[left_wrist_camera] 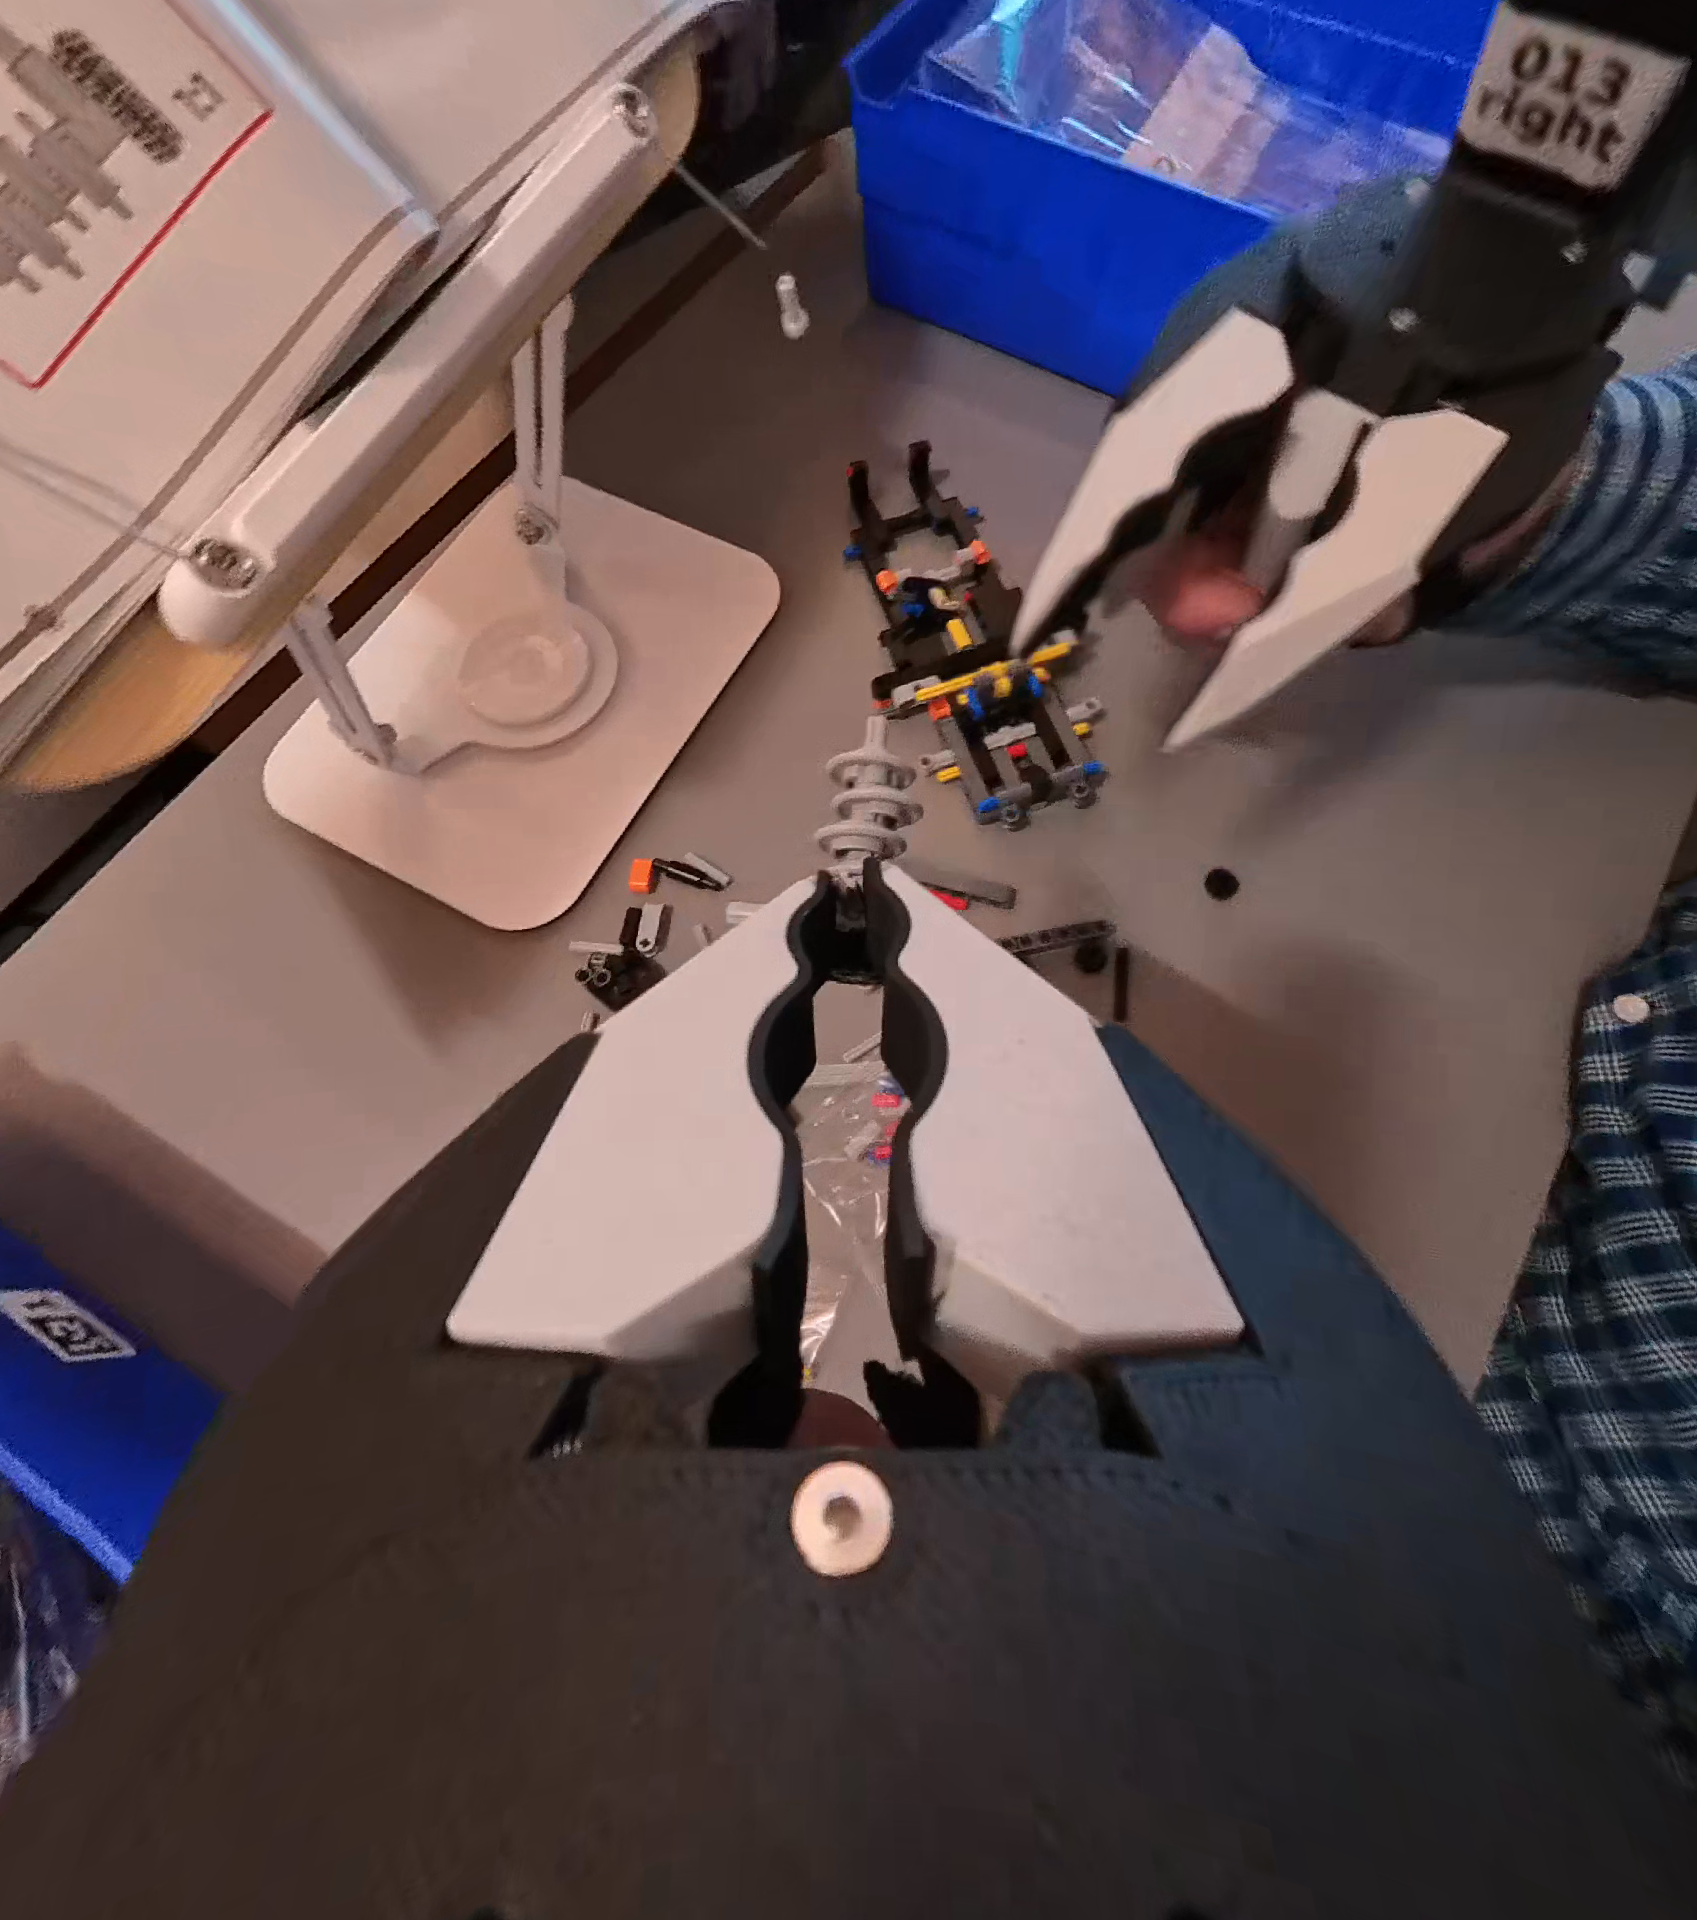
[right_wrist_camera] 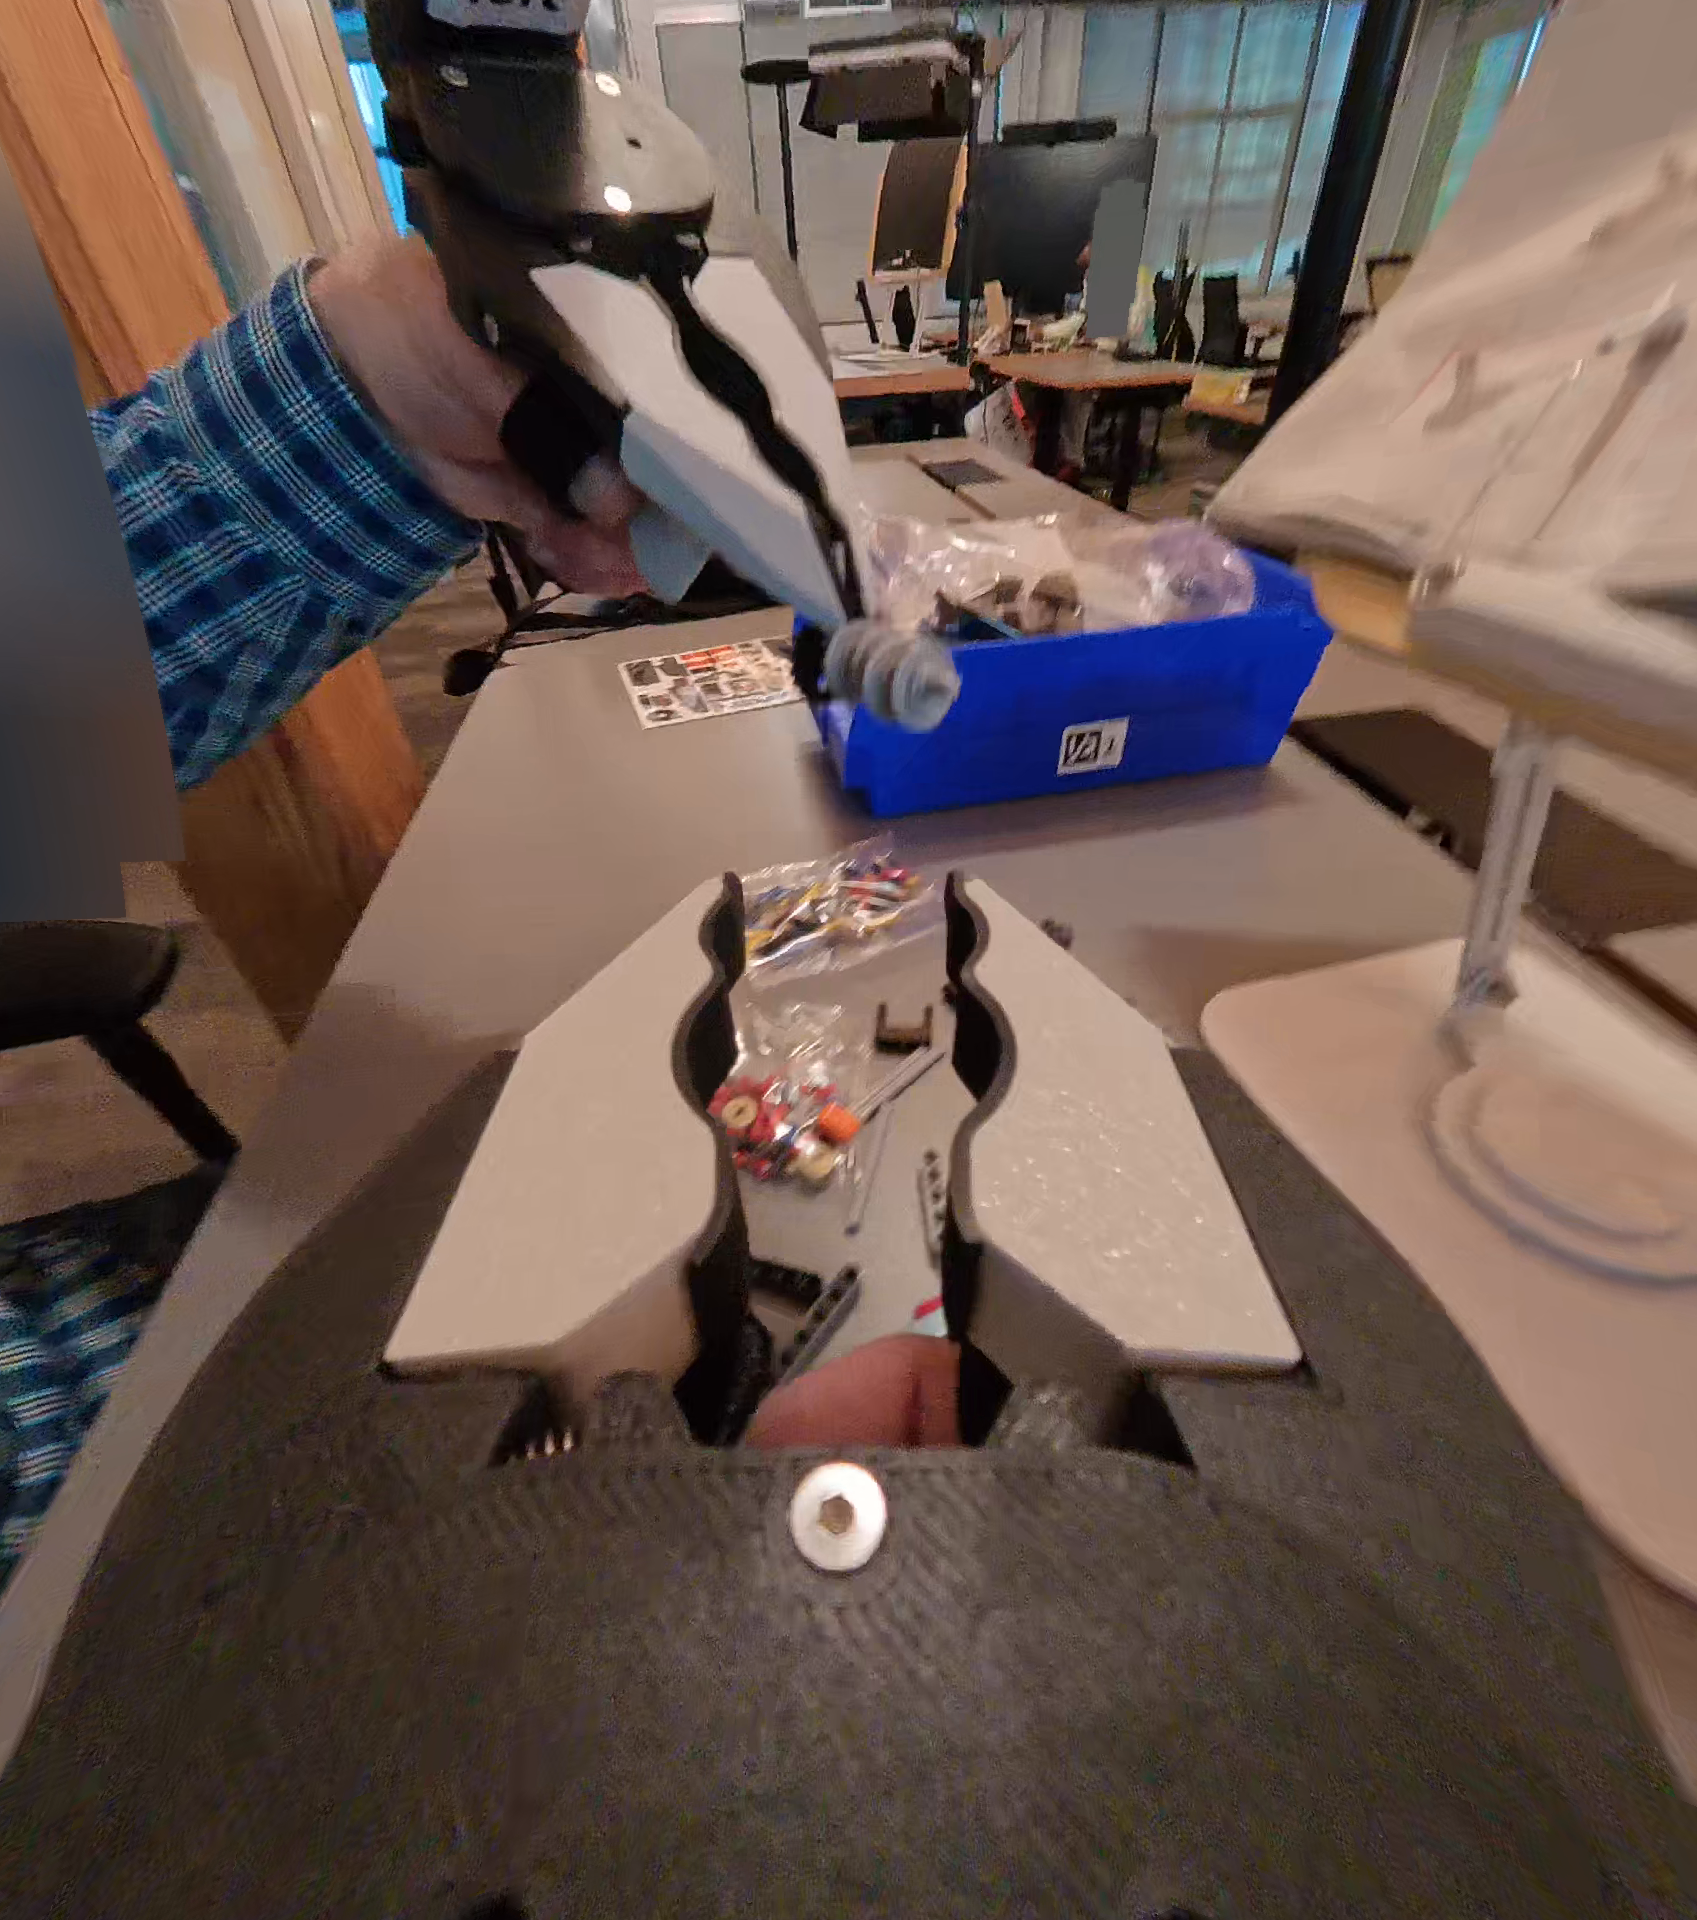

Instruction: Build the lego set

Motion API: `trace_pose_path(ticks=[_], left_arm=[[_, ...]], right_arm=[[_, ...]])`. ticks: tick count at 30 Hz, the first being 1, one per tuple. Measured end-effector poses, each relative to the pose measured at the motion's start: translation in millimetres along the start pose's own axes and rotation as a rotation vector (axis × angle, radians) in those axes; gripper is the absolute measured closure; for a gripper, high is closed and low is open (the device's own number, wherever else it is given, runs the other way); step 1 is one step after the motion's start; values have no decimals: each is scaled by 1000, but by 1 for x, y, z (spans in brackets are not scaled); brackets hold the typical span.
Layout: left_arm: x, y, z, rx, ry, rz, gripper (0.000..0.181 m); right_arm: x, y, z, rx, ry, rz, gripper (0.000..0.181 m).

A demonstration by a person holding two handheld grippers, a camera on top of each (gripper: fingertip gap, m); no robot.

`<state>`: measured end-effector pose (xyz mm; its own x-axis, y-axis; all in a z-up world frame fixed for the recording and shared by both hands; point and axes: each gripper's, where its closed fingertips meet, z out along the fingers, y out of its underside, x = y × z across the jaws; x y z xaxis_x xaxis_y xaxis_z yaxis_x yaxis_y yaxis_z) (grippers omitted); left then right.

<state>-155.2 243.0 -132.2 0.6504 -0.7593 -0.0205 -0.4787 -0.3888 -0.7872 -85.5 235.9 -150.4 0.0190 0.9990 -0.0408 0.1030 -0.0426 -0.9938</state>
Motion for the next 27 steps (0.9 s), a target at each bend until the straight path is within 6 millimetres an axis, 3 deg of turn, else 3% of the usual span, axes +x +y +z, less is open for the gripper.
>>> trace_pose_path(ticks=[5,10,14,18,20,27], left_arm=[[21,-10,3,-35,74,82,179],[38,-16,5,-57,136,158,179],[41,-17,5,-57,162,165,179],[44,-20,3,-38,208,138,180],[44,-21,3,-34,226,131,179],[44,-29,3,5,212,133,179]], right_arm=[[3,-16,18,-68,10,-240,149],[-8,-24,25,-75,-67,-322,157],[-11,-25,24,-84,-105,-340,161],[-11,-22,20,-105,-106,-406,153],[-11,-22,20,-104,-104,-440,163],[-10,-25,15,-70,-120,-393,166]])
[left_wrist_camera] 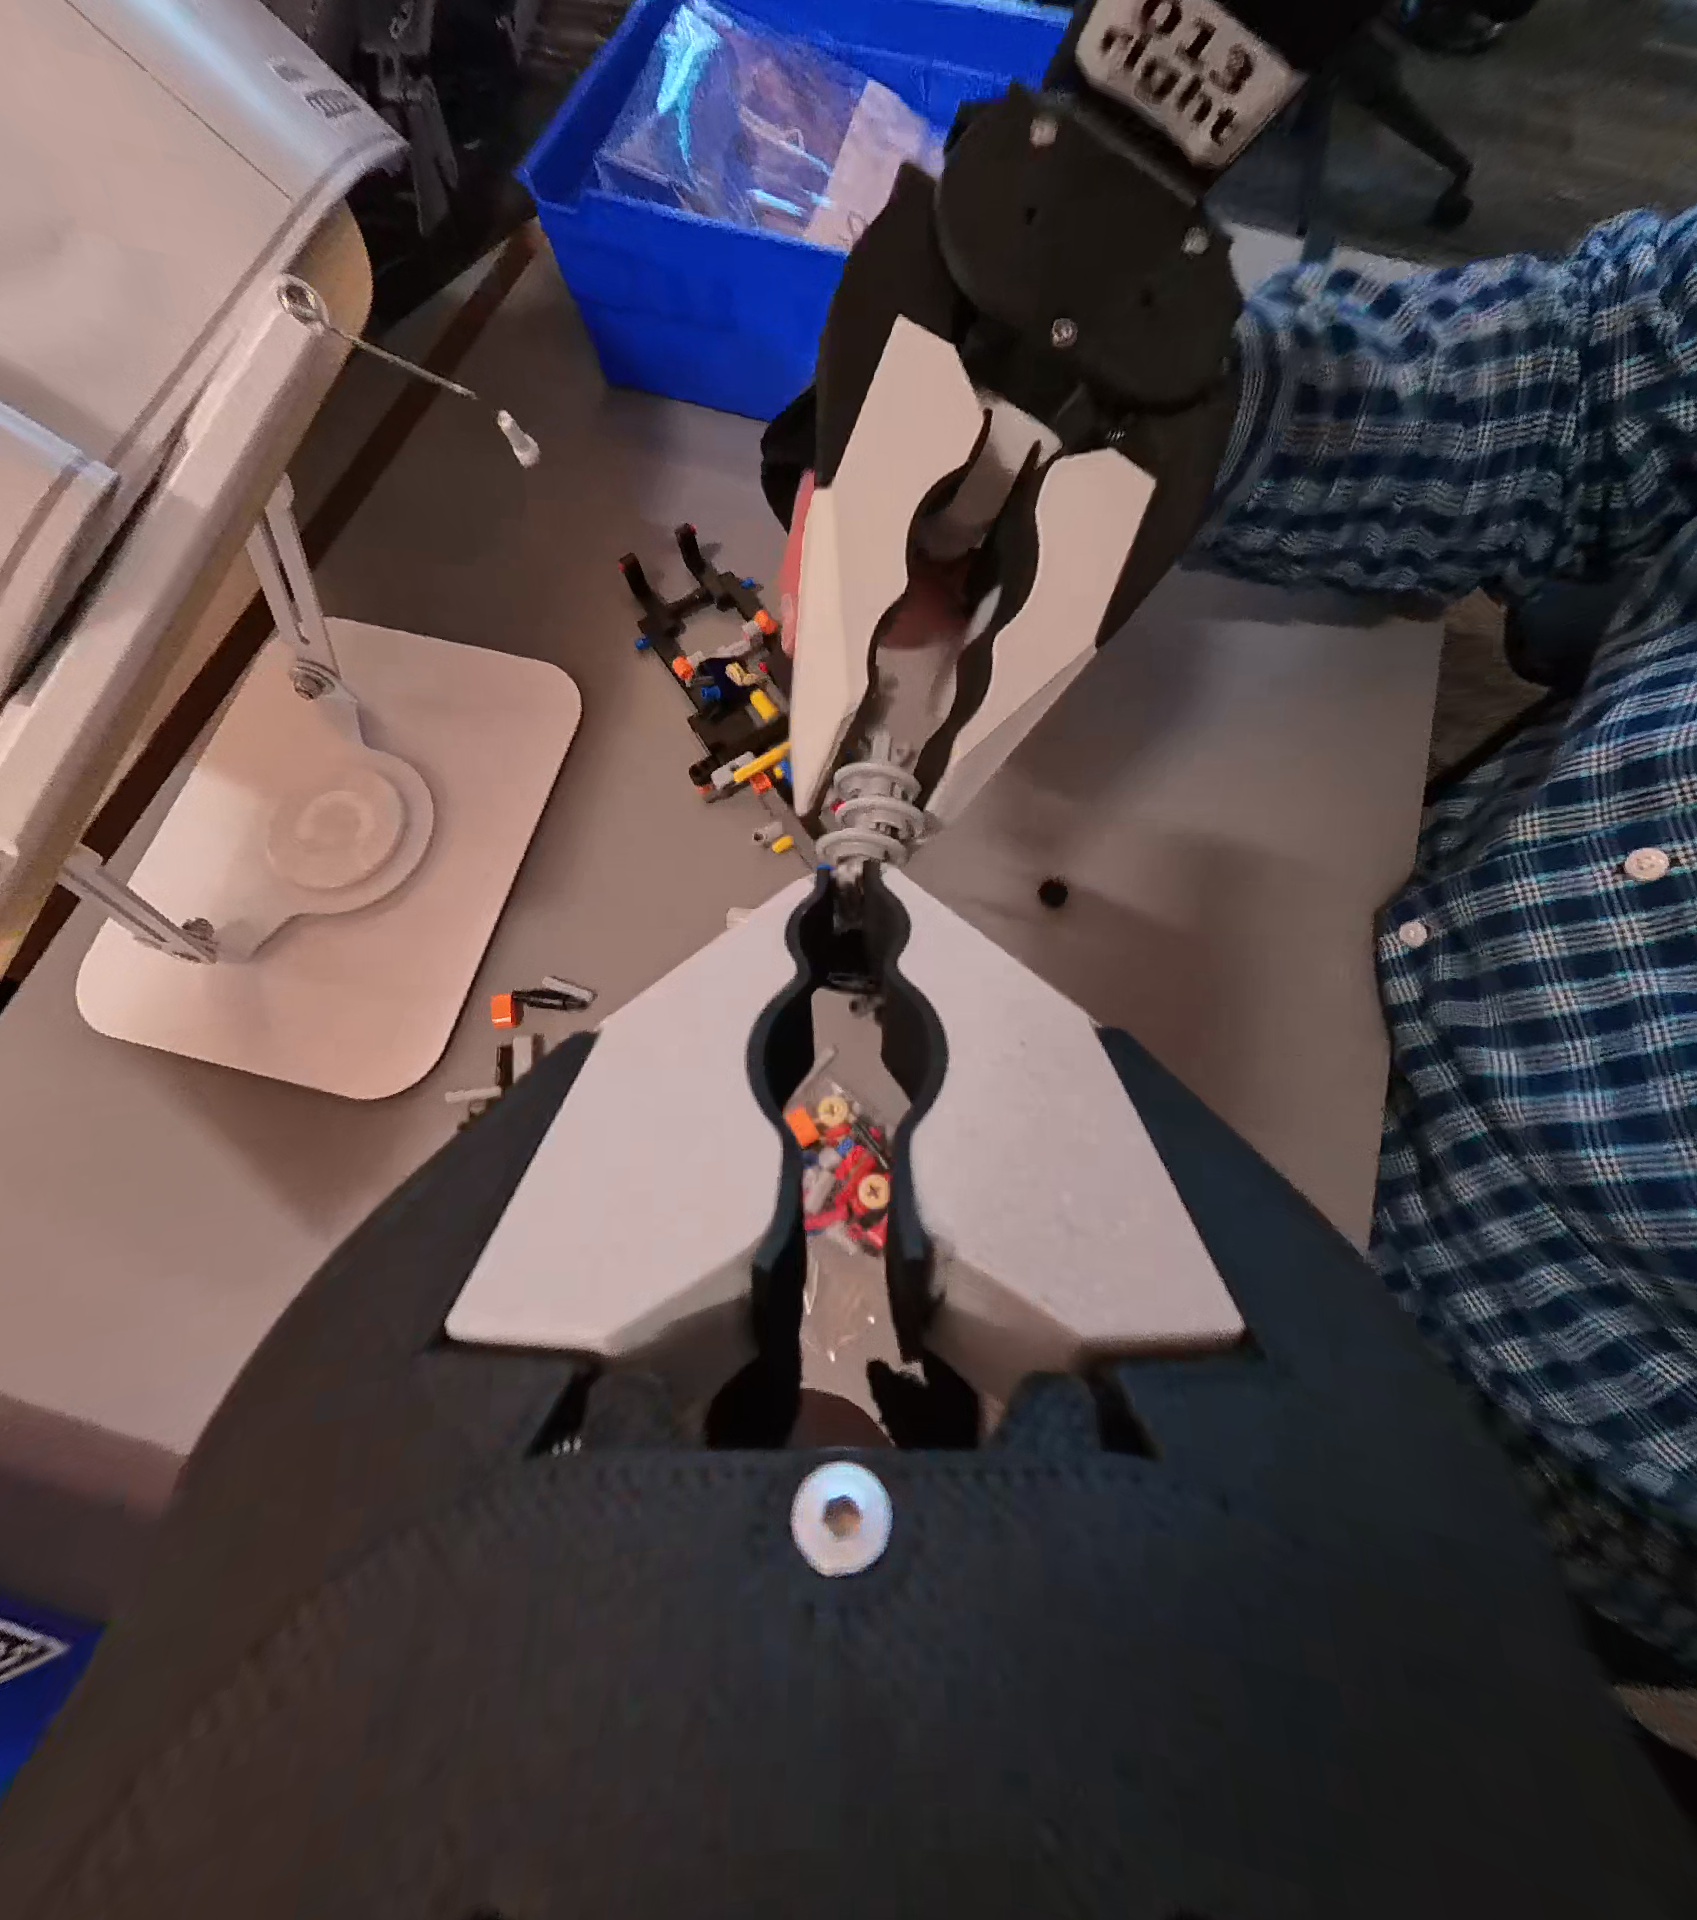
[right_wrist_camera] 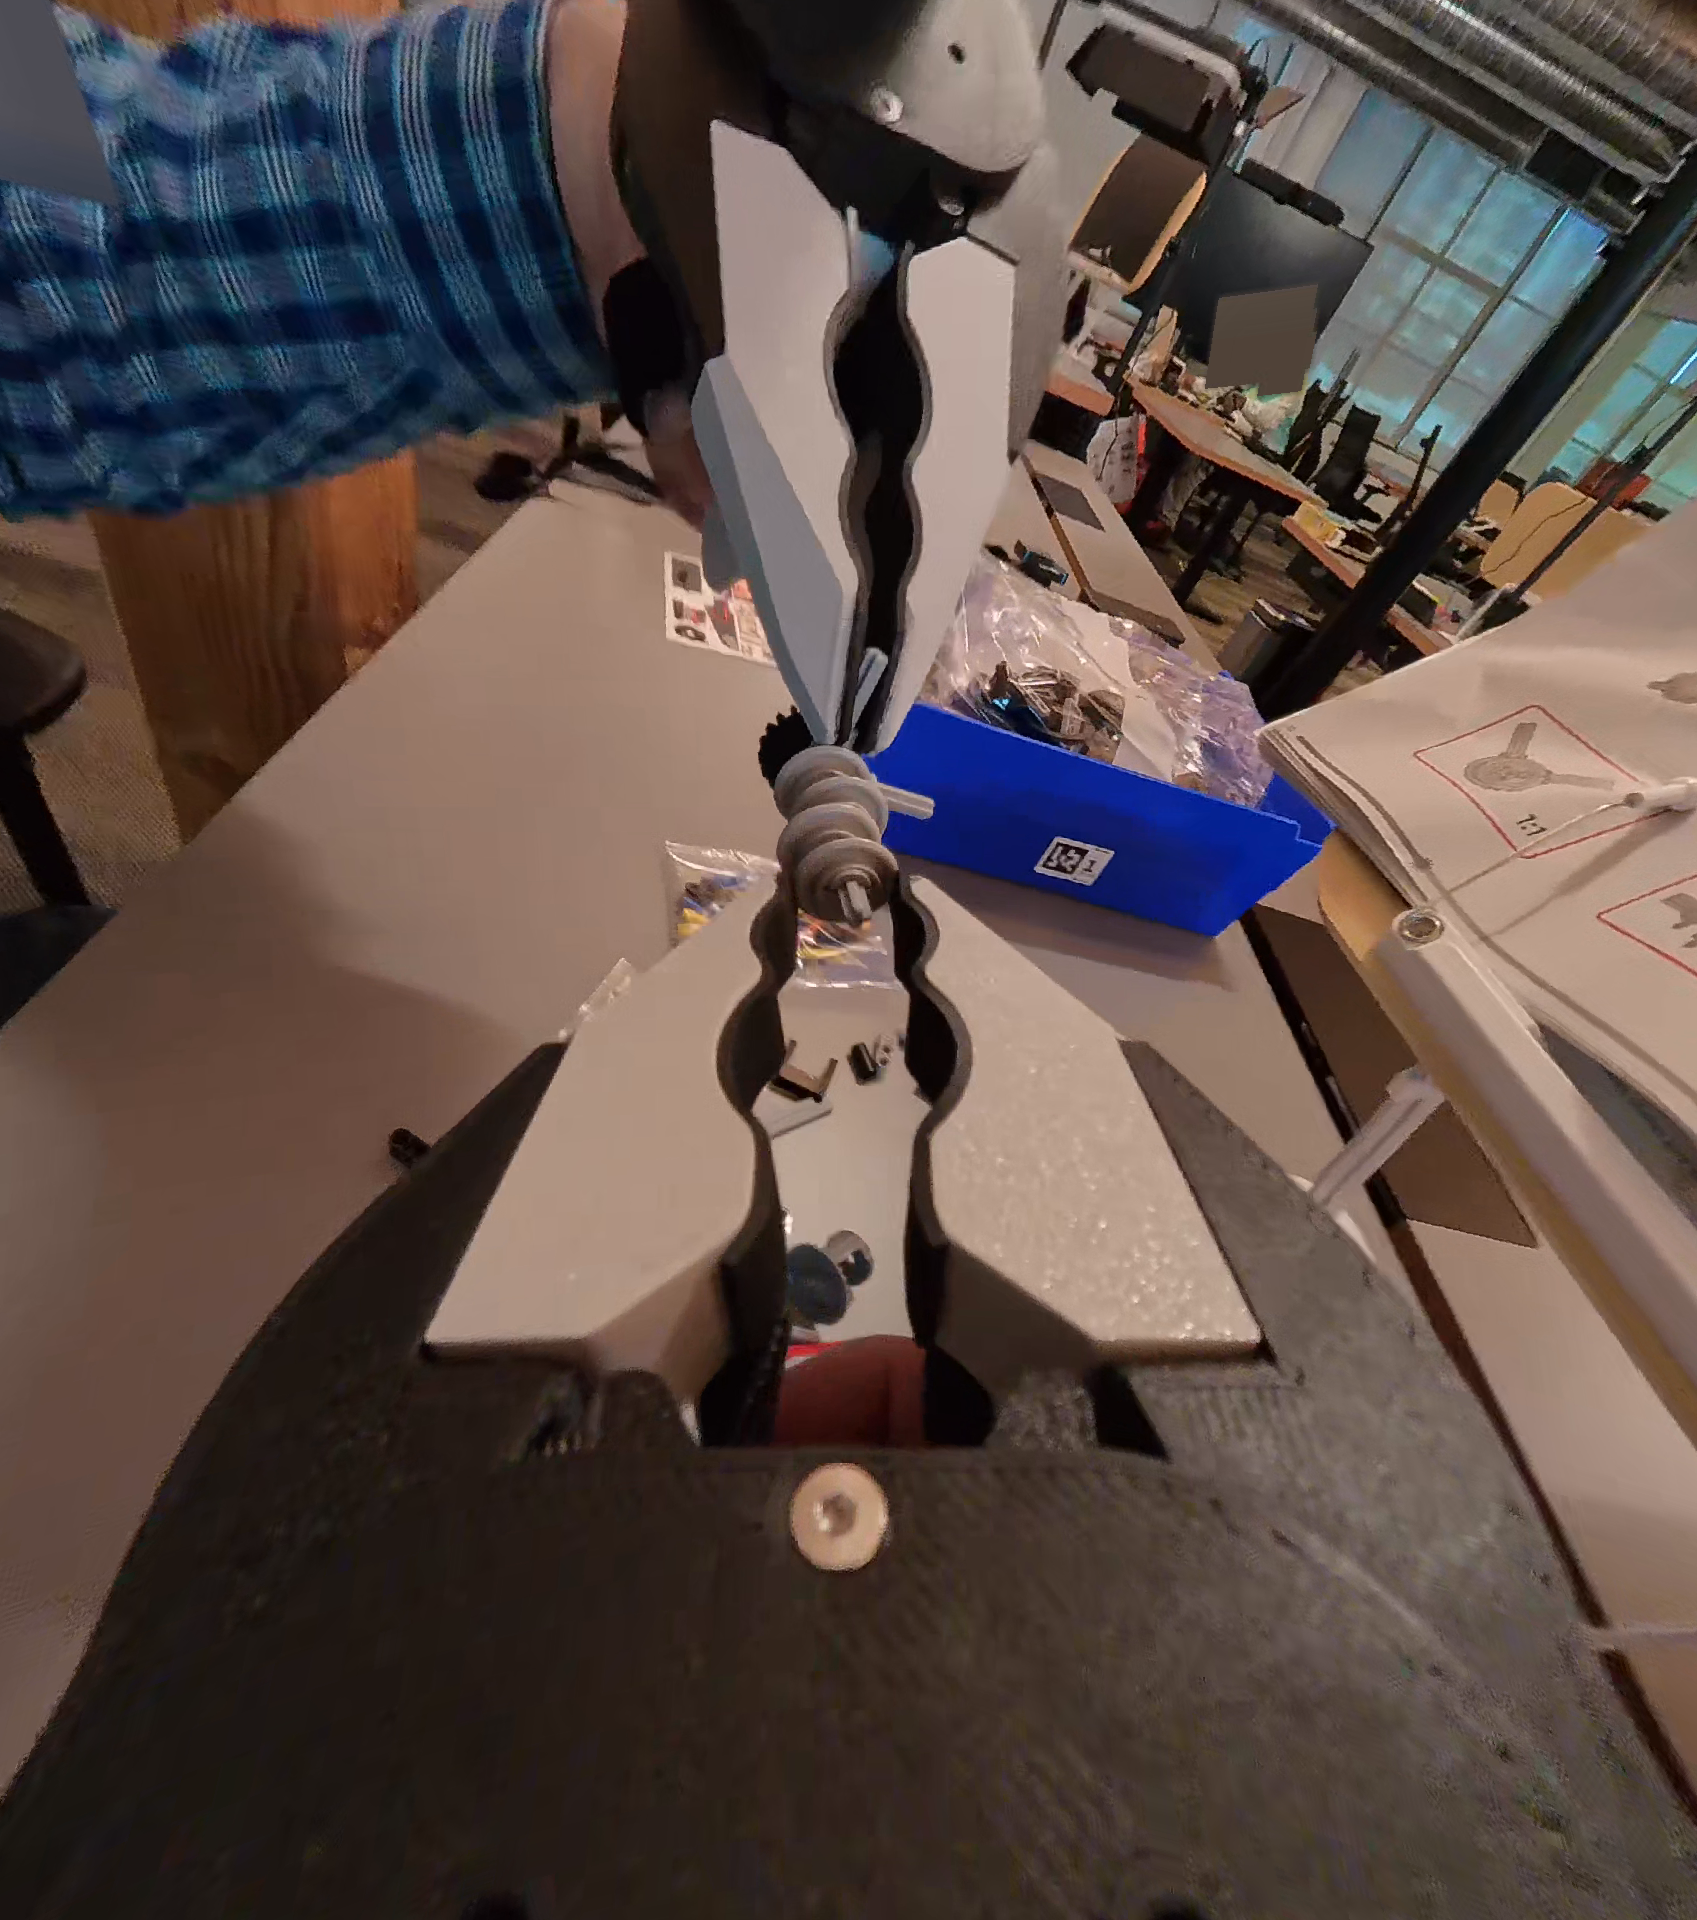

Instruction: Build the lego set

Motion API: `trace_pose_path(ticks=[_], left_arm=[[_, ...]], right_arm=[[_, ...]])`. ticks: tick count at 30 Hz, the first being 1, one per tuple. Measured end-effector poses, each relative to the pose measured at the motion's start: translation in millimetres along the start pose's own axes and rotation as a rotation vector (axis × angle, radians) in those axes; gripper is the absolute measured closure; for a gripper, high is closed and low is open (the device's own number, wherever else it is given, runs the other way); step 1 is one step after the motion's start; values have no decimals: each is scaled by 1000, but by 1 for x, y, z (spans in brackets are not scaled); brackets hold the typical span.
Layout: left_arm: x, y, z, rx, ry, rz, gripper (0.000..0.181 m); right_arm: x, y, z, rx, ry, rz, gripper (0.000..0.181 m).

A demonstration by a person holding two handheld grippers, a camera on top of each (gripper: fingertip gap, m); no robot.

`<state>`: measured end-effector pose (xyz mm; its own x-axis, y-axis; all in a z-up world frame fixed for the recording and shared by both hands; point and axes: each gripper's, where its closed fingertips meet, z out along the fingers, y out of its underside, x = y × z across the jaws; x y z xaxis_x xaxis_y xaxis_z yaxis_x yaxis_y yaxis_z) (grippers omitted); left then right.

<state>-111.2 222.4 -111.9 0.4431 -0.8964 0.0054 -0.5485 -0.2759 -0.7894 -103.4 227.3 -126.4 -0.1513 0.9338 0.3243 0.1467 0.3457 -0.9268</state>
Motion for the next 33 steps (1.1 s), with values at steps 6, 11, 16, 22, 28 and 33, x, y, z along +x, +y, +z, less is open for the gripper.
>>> trace_pose_path(ticks=[6,11,16,22,28,33], left_arm=[[-8,-14,-9,151,-110,34,159],[3,-17,-13,236,-262,202,146],[4,-9,0,193,-389,335,154],[0,-5,8,141,-519,473,162],[-3,-7,9,183,-533,482,162],[-9,-12,7,268,-517,421,162]], right_arm=[[4,-1,-8,65,18,88,166],[5,-5,-14,106,-1,140,166],[2,-5,-15,90,-9,138,166],[0,-7,-18,84,-7,136,167],[4,-8,-20,79,-9,151,166],[17,-14,-27,107,40,174,149]])
